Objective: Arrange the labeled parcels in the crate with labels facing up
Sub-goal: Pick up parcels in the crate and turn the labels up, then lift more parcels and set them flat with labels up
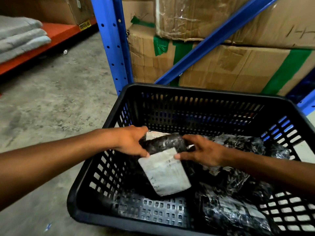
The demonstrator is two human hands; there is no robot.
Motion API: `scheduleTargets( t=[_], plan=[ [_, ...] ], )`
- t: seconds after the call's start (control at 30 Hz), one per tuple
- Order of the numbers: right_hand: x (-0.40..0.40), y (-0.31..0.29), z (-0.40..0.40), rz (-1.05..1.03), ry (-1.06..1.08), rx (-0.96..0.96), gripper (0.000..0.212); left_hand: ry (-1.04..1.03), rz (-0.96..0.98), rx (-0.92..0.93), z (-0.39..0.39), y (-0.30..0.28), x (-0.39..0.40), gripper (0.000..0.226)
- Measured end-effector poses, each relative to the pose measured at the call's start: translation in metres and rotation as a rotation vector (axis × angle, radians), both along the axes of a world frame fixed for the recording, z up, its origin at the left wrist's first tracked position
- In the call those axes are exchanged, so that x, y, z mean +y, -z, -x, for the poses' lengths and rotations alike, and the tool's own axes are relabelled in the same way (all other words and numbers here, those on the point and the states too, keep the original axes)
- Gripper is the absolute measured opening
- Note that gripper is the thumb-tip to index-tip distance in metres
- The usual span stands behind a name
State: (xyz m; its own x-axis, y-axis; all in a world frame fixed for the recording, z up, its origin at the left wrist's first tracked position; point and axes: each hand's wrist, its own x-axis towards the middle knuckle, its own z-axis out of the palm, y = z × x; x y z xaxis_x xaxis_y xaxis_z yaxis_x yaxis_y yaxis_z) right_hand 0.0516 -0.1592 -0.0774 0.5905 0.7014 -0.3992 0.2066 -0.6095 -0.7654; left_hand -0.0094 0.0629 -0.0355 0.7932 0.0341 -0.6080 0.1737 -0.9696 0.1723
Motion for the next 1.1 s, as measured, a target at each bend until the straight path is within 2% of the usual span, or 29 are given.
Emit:
scheduleTargets(
  t=[0.07,0.13,0.2,0.27,0.33,0.4,0.5,0.57,0.67,0.73,0.8,0.87,0.93,1.0,1.1],
  plan=[
    [-0.012,0.0,-0.009,-0.059,0.06,0.01,0.037,-0.152,0.059,-0.069,-0.005,0.01,0.007,0.087],
    [-0.02,0.003,-0.017,-0.106,0.138,0.069,0.023,-0.314,0.211,-0.074,-0.008,0.021,0.006,0.087],
    [-0.02,0.002,-0.022,-0.116,0.211,0.107,0.028,-0.478,0.368,-0.115,-0.015,0.027,0.0,0.087],
    [-0.013,0.003,-0.025,-0.137,0.267,0.155,0.03,-0.541,0.362,-0.202,-0.026,0.029,-0.004,0.086],
    [0.002,0.009,-0.028,-0.157,0.33,0.197,0.03,-0.55,0.277,-0.282,-0.037,0.028,-0.004,0.084],
    [0.022,0.014,-0.035,-0.147,0.377,0.249,0.04,-0.559,0.2,-0.306,-0.046,0.028,0.0,0.079],
    [0.053,0.026,-0.046,0.135,0.374,0.31,0.063,-0.472,0.125,-0.198,-0.048,0.035,0.002,0.07],
    [0.066,0.038,-0.046,0.254,0.28,0.276,0.07,-0.366,0.078,-0.109,-0.047,0.047,-0.002,0.061],
    [0.068,0.06,-0.044,0.261,0.272,0.177,0.088,-0.278,-0.02,-0.047,-0.047,0.054,-0.012,0.055],
    [0.065,0.068,-0.045,0.271,0.263,0.118,0.087,-0.255,-0.056,-0.056,-0.048,0.056,-0.013,0.05],
    [0.059,0.061,-0.045,0.335,0.144,-0.041,0.077,-0.235,-0.072,-0.059,-0.047,0.054,-0.013,0.05],
    [0.048,0.033,-0.045,0.438,-0.106,-0.248,0.064,-0.176,-0.065,-0.102,-0.046,0.048,-0.017,0.054],
    [0.027,-0.006,-0.044,0.516,-0.336,-0.401,0.052,-0.105,0.03,-0.165,-0.048,0.039,-0.033,0.057],
    [-0.005,-0.04,-0.045,0.622,-0.455,-0.479,0.057,-0.021,0.188,-0.2,-0.048,0.03,-0.057,0.056],
    [-0.07,-0.06,-0.04,0.878,-0.572,-0.458,0.081,0.149,0.344,-0.134,-0.044,0.027,-0.1,0.066]
  ],
)
